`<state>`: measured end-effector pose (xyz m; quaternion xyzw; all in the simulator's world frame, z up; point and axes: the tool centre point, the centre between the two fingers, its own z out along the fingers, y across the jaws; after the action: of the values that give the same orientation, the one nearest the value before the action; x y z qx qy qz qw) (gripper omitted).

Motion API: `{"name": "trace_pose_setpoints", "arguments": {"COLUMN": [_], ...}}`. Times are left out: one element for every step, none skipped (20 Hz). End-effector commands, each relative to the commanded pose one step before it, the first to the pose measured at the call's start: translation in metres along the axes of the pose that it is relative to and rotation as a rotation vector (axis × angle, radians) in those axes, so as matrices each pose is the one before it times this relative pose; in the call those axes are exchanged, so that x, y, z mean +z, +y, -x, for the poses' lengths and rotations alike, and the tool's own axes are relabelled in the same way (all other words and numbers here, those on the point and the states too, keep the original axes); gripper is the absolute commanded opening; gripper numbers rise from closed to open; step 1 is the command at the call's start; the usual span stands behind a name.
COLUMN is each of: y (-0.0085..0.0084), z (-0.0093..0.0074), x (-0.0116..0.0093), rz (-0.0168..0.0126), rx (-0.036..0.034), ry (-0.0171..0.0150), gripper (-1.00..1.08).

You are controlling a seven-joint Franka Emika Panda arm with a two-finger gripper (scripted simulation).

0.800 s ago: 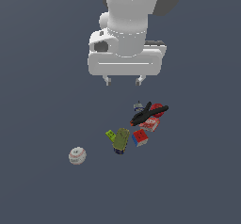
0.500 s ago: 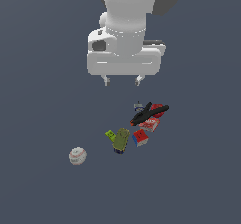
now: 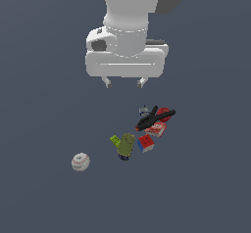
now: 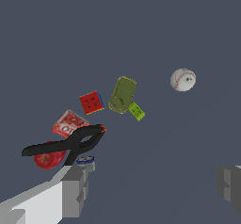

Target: Pick up a designated object from a clutter of objects.

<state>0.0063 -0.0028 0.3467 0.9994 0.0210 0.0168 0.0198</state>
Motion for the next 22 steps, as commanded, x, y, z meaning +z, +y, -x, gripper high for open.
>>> {"name": "trace_pose_setpoints", "arguments": {"y": [-0.00303, -0.00180, -0.00214, -0.00246, -0.00276, -0.00304, -0.00336, -0.00363, -0.00398, -0.00428, -0.00461, -0.00491, -0.00524, -0.00556, -0.00585, -0.00615, -0.00634, -0.00630, -0.00621, -0.00615, -0.00606, -0.00596], "z": [-0.00020, -0.00014, -0.00013, -0.00011, -0.00008, -0.00003, 0.00003, 0.00011, 0.00022, 0.00035, 0.00050, 0.00069, 0.00090, 0.00115, 0.00143, 0.00175, 0.00208, 0.00235, 0.00261, 0.00287, 0.00312, 0.00337], "x": [0.00338, 0.00208, 0.00243, 0.00277, 0.00309, 0.00342, 0.00376, 0.00407, 0.00440, 0.00474, 0.00508, 0.00542, 0.00575, 0.00609, 0.00642, 0.00674, 0.00697, 0.00695, 0.00691, 0.00687, 0.00682, 0.00678], "rz": [0.00035, 0.00019, 0.00019, 0.00020, 0.00021, 0.00023, 0.00024, 0.00024, 0.00022, 0.00020, 0.00018, 0.00014, 0.00010, 0.00004, -0.00003, -0.00011, -0.00021, -0.00030, -0.00039, -0.00048, -0.00057, -0.00065], "rx": [0.00453, 0.00358, 0.00413, 0.00472, 0.00525, 0.00585, 0.00639, 0.00696, 0.00749, 0.00810, 0.00867, 0.00928, 0.00985, 0.01044, 0.01104, 0.01161, 0.01205, 0.01204, 0.01204, 0.01198, 0.01197, 0.01194], "ry": [-0.00081, -0.00016, -0.00020, -0.00023, -0.00025, -0.00027, -0.00028, -0.00030, -0.00032, -0.00034, -0.00036, -0.00038, -0.00040, -0.00043, -0.00046, -0.00049, -0.00053, -0.00055, -0.00058, -0.00061, -0.00065, -0.00070], "gripper": [1.00, 1.00, 1.00, 1.00, 1.00, 1.00, 1.00, 1.00, 1.00, 1.00, 1.00, 1.00, 1.00, 1.00, 1.00, 1.00, 1.00, 1.00, 1.00, 1.00, 1.00, 1.00]}}
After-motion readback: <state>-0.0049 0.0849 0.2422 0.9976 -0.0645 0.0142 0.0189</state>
